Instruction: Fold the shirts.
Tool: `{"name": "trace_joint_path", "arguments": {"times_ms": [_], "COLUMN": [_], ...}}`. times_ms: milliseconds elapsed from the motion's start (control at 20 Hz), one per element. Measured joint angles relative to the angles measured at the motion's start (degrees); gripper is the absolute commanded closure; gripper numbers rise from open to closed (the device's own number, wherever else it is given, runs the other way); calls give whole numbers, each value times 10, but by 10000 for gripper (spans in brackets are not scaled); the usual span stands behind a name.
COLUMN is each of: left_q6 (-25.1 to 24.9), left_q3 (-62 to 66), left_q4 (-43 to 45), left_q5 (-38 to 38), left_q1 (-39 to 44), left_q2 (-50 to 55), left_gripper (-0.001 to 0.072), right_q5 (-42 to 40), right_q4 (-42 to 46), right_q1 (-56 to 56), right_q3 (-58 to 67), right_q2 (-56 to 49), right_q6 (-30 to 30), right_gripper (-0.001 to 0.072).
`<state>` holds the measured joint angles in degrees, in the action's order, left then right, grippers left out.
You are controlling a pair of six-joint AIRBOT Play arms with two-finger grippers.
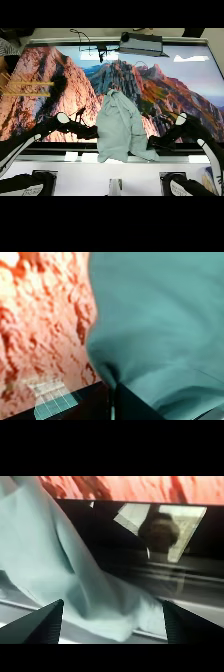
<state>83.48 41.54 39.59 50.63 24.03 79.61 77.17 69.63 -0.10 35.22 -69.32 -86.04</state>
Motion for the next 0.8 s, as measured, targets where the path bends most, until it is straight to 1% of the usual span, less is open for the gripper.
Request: {"name": "trace_joint_path", "arguments": {"times_ms": [50,150,200,250,400,550,700,800], "left_q6": [-2,-6,-7,-8,-19,-42,-54,-58], "left_q3": [0,0,0,1,12,52,136,216], "left_q4": [-1,-4,-4,-5,-7,-8,-8,-7], "left_q5": [2,5,7,8,10,12,14,14], "left_q1": [0,0,0,0,-2,-24,-92,-161], "left_q2": [-4,-13,-17,-22,-46,-102,-188,-249], "left_gripper": [670,670,670,671,672,672,672,672], "right_q5": [-11,-26,-29,-34,-33,-12,-5,-9], "right_q4": [-3,-14,-21,-26,-57,-110,-160,-173], "right_q1": [14,35,41,45,52,54,28,-9], "right_q3": [-3,-5,-7,-7,-3,39,145,242], "right_q2": [0,0,0,0,1,22,78,123], "right_q6": [-3,-6,-8,-9,-6,15,24,21], "right_gripper": [180,476,667,693,694,693,694,694]}}
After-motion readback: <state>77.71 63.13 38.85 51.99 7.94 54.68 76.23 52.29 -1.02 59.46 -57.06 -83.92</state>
